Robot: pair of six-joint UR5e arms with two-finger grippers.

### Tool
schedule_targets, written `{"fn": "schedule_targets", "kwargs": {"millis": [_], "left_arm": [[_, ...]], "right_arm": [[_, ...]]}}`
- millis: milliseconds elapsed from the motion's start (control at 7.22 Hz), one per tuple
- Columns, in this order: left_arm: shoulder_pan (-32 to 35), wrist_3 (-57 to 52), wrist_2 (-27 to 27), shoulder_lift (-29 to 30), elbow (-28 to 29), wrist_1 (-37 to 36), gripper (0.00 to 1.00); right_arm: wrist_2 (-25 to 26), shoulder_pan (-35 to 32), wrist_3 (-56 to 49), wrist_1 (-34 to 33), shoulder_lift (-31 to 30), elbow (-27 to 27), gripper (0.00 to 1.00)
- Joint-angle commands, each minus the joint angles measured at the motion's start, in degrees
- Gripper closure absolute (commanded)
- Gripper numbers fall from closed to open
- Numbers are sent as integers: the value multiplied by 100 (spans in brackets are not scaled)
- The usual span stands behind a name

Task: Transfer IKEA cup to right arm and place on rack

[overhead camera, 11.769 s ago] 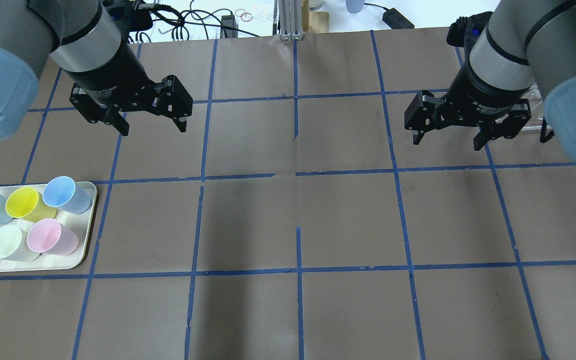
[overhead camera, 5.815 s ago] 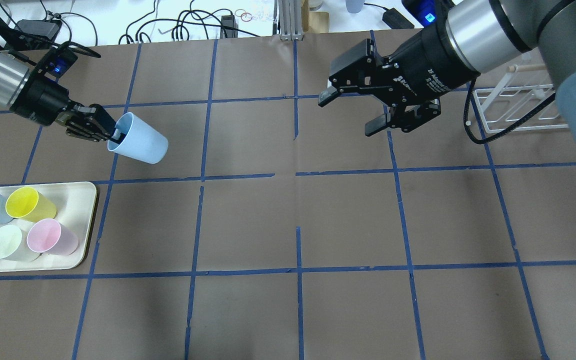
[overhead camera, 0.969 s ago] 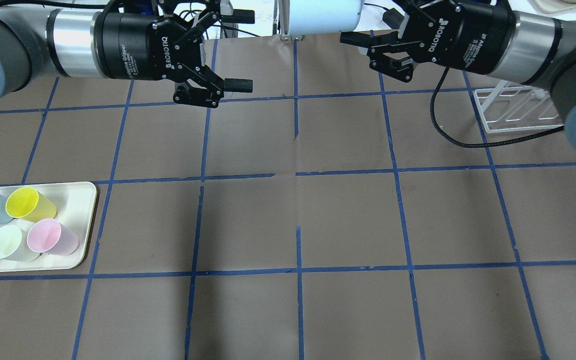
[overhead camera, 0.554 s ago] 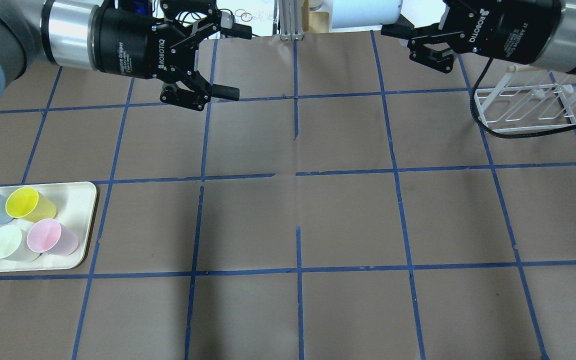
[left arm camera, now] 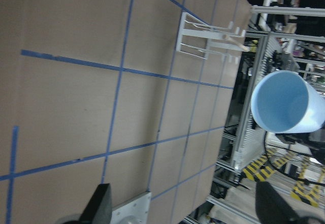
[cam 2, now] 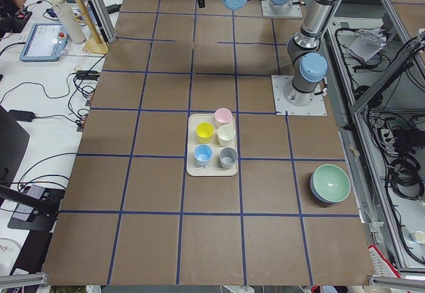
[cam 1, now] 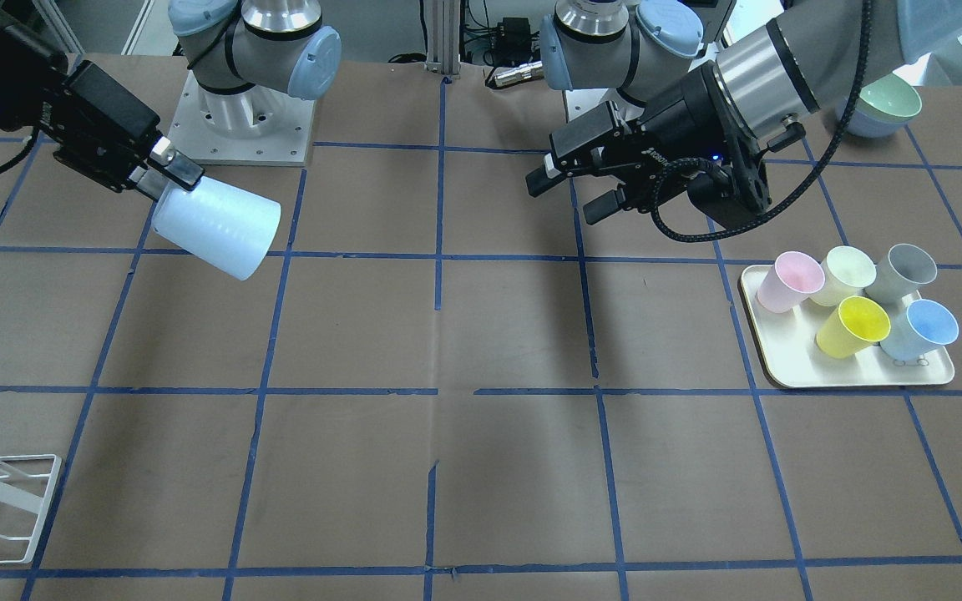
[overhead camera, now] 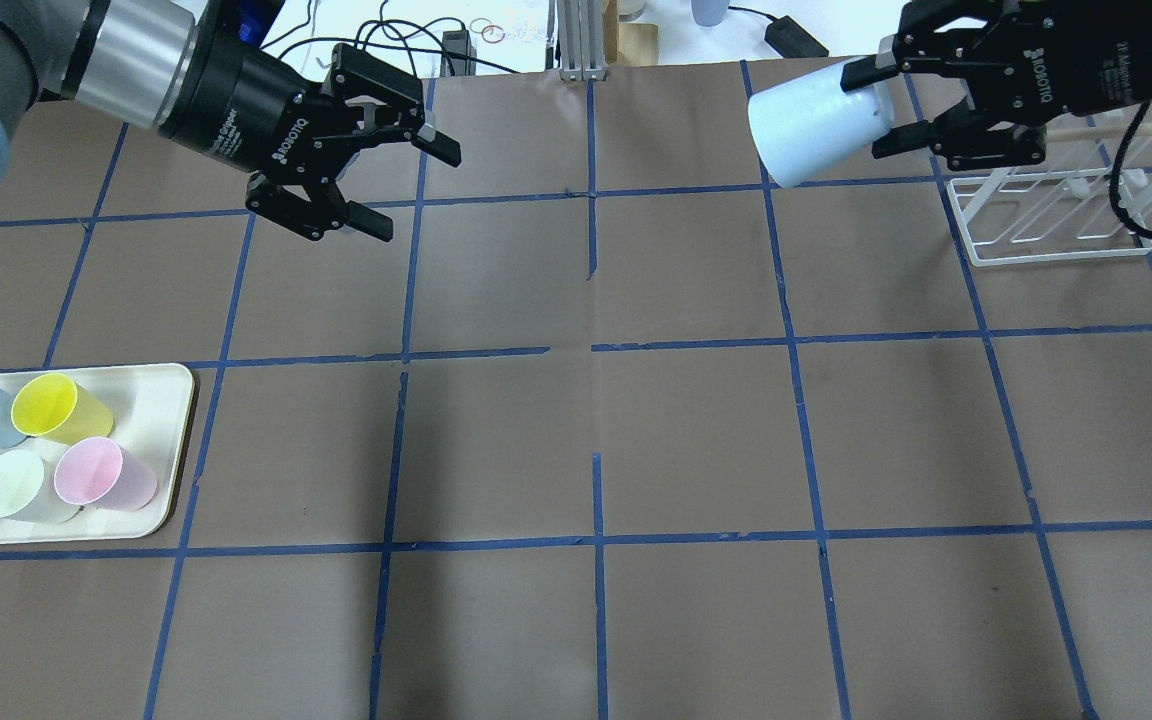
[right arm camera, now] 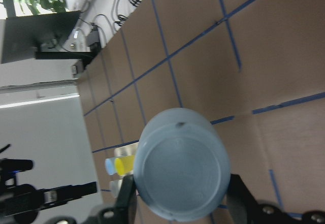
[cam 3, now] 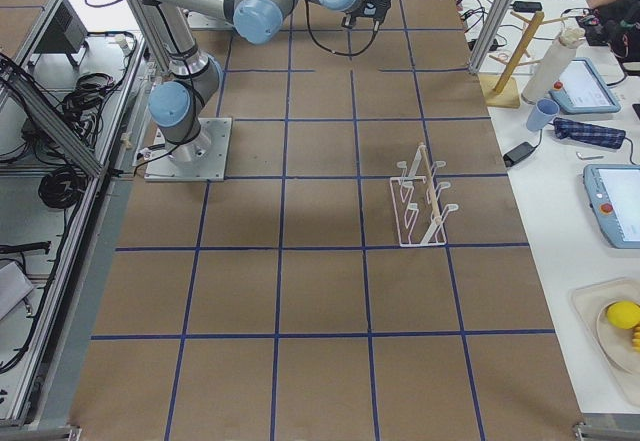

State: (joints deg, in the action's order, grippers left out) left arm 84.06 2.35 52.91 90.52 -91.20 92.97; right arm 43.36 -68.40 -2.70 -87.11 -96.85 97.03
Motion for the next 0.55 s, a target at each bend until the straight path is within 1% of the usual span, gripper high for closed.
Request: {"fn": "schedule_targets", "kwargs": {"millis": [0, 138, 277, 415], "left_arm": [[345, 194, 1882, 53, 321, -85, 0], [469, 300, 2403, 36, 340, -199, 0], [497, 336, 2974, 27, 340, -357, 0], [506, 336, 3536, 10, 322, -289, 0]], "right_arm": [[2001, 2, -1101, -43, -158, -70, 90], [2976, -6, -2006, -61, -158, -78, 94], [3533, 2, -2590, -270, -124, -79, 96], [3983, 2, -2744, -655, -71, -70, 96]]}}
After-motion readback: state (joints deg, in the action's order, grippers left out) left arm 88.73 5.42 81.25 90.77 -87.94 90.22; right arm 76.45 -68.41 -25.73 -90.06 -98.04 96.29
